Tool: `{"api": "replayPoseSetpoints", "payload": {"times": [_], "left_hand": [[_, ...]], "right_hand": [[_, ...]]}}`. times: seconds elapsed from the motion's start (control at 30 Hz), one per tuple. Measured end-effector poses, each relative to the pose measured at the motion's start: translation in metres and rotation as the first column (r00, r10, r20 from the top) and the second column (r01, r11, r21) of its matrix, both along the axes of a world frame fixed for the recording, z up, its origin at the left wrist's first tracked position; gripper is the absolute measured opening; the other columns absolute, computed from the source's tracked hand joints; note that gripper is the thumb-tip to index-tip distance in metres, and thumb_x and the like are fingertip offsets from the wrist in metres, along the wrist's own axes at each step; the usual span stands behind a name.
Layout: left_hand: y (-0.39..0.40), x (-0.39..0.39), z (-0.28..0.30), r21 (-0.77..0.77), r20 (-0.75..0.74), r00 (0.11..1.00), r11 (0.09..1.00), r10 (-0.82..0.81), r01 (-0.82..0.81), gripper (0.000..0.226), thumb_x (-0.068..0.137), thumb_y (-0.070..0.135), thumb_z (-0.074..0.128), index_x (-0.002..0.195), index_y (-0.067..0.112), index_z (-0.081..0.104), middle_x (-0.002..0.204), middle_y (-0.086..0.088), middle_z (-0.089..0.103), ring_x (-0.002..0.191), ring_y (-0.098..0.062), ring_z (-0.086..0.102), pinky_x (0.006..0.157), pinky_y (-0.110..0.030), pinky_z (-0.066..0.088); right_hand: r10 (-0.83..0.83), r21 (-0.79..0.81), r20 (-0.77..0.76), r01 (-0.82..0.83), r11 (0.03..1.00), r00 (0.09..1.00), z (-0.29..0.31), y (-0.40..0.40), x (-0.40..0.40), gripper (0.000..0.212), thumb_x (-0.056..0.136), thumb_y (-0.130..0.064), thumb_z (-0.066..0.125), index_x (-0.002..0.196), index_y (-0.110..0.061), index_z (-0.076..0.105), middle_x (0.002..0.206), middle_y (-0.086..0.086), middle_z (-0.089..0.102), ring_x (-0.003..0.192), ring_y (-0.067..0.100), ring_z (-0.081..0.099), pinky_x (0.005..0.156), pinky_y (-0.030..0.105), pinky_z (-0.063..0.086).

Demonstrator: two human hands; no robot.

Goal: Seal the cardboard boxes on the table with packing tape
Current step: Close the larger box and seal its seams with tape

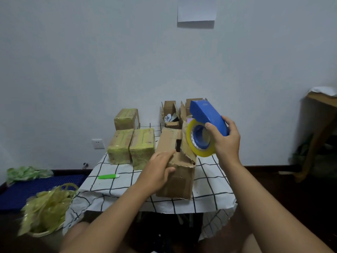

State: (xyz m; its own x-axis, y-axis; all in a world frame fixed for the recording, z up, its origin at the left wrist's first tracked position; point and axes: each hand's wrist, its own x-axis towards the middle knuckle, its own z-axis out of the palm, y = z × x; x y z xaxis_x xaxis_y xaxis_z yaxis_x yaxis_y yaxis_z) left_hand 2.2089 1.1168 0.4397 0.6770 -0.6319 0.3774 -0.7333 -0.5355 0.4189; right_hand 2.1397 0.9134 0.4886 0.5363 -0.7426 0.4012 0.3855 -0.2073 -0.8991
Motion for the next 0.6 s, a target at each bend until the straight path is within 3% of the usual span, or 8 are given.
{"api": "replayPoseSetpoints", "payload": {"times": [0.1, 0.17, 0.23, 0.33, 0.47, 0.6], "left_hand": [[0.001, -0.002, 0.002, -0.002, -0.037, 0.999, 1.0, -0.018, 0.018, 0.072, 0.092, 0.043, 0.059, 0.153, 0.034, 0.021, 0.142, 0.004, 0.042, 0.131, -0.016, 0.034, 0.107, -0.037, 0.036], [-0.004, -0.008, 0.004, 0.022, -0.056, 0.998, 0.999, 0.027, -0.026, 0.07, 0.086, 0.061, 0.056, 0.147, 0.041, 0.028, 0.14, 0.003, 0.035, 0.132, -0.018, 0.031, 0.108, -0.044, 0.037], [-0.01, -0.013, 0.003, 0.102, -0.057, 0.992, 0.989, 0.114, -0.107, 0.07, 0.077, 0.079, 0.051, 0.134, 0.04, 0.043, 0.141, 0.002, 0.03, 0.137, -0.02, 0.025, 0.114, -0.054, 0.026], [-0.025, -0.022, 0.002, 0.237, -0.025, 0.965, 0.939, 0.26, -0.247, 0.085, 0.062, 0.096, 0.037, 0.12, 0.034, 0.046, 0.146, -0.003, 0.031, 0.141, -0.027, 0.019, 0.114, -0.067, 0.009], [-0.05, -0.03, 0.008, 0.314, 0.061, 0.928, 0.876, 0.367, -0.367, 0.083, 0.071, 0.089, 0.04, 0.124, 0.025, 0.041, 0.138, -0.007, 0.038, 0.134, -0.032, 0.03, 0.109, -0.072, 0.015], [-0.042, -0.024, 0.012, 0.344, 0.11, 0.952, 0.888, 0.284, -0.305, 0.067, 0.076, 0.073, 0.047, 0.121, 0.024, 0.04, 0.127, -0.004, 0.043, 0.125, -0.028, 0.04, 0.109, -0.072, 0.017]], "right_hand": [[0.035, -0.074, -0.056, -0.039, 0.996, 0.998, -0.002, 0.008, 0.005, 0.052, 0.082, -0.033, 0.08, 0.127, -0.031, 0.054, 0.119, -0.011, 0.056, 0.107, 0.01, 0.059, 0.083, 0.025, 0.055], [0.028, -0.095, -0.075, -0.035, 0.995, 0.997, -0.002, 0.012, 0.008, 0.05, 0.083, -0.034, 0.079, 0.125, -0.034, 0.052, 0.116, -0.013, 0.054, 0.106, 0.01, 0.058, 0.082, 0.025, 0.054], [0.004, -0.1, -0.088, -0.012, 0.995, 0.996, -0.001, 0.013, 0.009, 0.047, 0.084, -0.036, 0.078, 0.122, -0.035, 0.05, 0.115, -0.011, 0.054, 0.103, 0.01, 0.058, 0.078, 0.021, 0.051], [-0.006, -0.101, -0.114, -0.005, 0.995, 0.993, 0.002, 0.013, 0.009, 0.047, 0.086, -0.037, 0.076, 0.124, -0.034, 0.048, 0.118, -0.007, 0.053, 0.1, 0.009, 0.057, 0.071, 0.015, 0.046], [-0.016, -0.104, -0.109, 0.005, 0.995, 0.994, 0.005, 0.013, 0.009, 0.05, 0.082, -0.037, 0.079, 0.124, -0.032, 0.052, 0.119, -0.008, 0.055, 0.107, 0.015, 0.057, 0.082, 0.025, 0.052], [-0.034, -0.084, -0.057, 0.029, 0.996, 0.998, 0.013, 0.002, 0.003, 0.053, 0.08, -0.038, 0.081, 0.126, -0.029, 0.056, 0.12, -0.006, 0.059, 0.109, 0.017, 0.06, 0.089, 0.034, 0.057]]}}
